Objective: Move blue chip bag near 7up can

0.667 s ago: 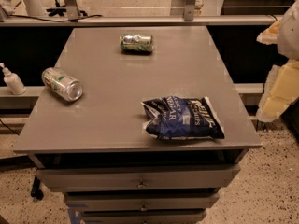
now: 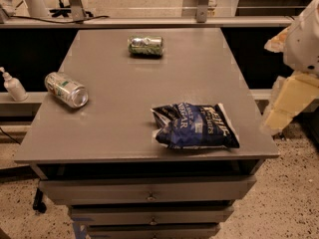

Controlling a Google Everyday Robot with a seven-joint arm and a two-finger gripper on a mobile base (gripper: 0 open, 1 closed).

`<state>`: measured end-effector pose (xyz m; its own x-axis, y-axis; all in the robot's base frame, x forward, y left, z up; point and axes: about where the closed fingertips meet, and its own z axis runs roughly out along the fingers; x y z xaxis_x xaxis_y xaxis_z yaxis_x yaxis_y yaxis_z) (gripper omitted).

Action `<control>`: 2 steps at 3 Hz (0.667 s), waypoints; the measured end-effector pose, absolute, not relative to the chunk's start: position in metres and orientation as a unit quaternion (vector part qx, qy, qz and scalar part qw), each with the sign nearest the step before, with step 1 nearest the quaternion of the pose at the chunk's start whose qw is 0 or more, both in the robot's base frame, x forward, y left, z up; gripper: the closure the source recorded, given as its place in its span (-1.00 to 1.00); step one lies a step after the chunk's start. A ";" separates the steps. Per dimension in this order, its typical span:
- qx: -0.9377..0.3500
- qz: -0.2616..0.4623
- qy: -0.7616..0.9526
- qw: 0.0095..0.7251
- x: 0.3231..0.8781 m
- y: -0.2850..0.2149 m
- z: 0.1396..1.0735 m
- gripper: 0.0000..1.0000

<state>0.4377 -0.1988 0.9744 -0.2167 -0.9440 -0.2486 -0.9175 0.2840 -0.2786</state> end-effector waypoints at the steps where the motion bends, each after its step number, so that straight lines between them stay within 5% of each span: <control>1: -0.589 -0.012 0.781 0.206 0.440 -0.170 0.950 -1.00; 2: -0.584 0.020 0.782 0.215 0.438 -0.138 0.916 -1.00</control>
Offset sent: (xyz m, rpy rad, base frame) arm -0.0003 0.0970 -0.1019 0.1989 0.0637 0.0029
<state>0.4383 -0.1378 0.9161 -0.2245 -0.9055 -0.3602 -0.9228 0.3163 -0.2200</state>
